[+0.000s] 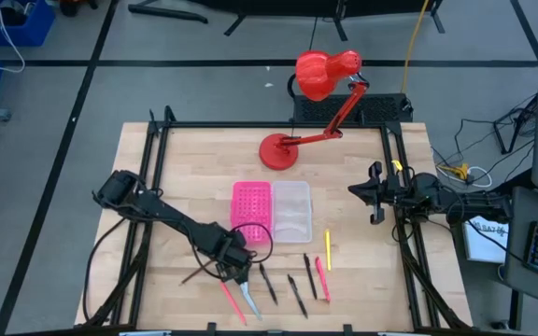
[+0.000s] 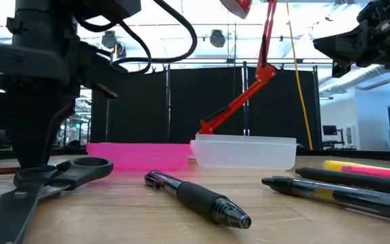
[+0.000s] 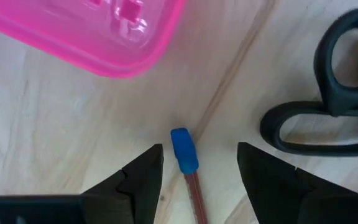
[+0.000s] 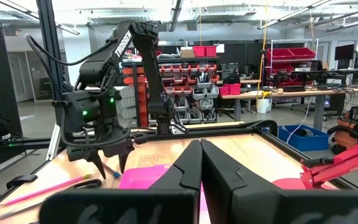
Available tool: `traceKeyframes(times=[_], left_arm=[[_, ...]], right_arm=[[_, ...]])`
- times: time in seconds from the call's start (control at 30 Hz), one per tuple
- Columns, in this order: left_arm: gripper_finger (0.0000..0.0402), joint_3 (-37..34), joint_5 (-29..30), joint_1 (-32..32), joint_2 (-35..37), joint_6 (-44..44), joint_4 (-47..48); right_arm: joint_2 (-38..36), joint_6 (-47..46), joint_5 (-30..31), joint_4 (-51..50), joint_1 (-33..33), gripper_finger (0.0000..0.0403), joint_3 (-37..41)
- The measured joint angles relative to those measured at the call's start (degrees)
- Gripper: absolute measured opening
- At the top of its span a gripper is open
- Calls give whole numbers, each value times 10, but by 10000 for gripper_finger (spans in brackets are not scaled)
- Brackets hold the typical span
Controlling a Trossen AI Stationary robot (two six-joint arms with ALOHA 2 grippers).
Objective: Pick & place school supplies into a supply box
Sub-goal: Put the brown pencil into the pink supply box
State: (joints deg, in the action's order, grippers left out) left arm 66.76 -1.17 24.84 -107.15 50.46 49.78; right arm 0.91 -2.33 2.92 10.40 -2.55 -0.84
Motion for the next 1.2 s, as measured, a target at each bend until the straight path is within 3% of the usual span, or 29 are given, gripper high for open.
traceKeyframes(times=[0.43,0.83,1.07,1.2], left_arm=[[199,3,12,11,-35,2,-11],[21,1,-23,-6,-35,19,-31],[36,-5,-29,-25,8,27,-12],[26,-2,-20,-42,66,77,7]], right_arm=[[1,0,0,-6,0,0,0],[1,0,0,-6,0,0,0],[1,0,0,-5,0,0,0],[1,0,2,-4,0,0,0]])
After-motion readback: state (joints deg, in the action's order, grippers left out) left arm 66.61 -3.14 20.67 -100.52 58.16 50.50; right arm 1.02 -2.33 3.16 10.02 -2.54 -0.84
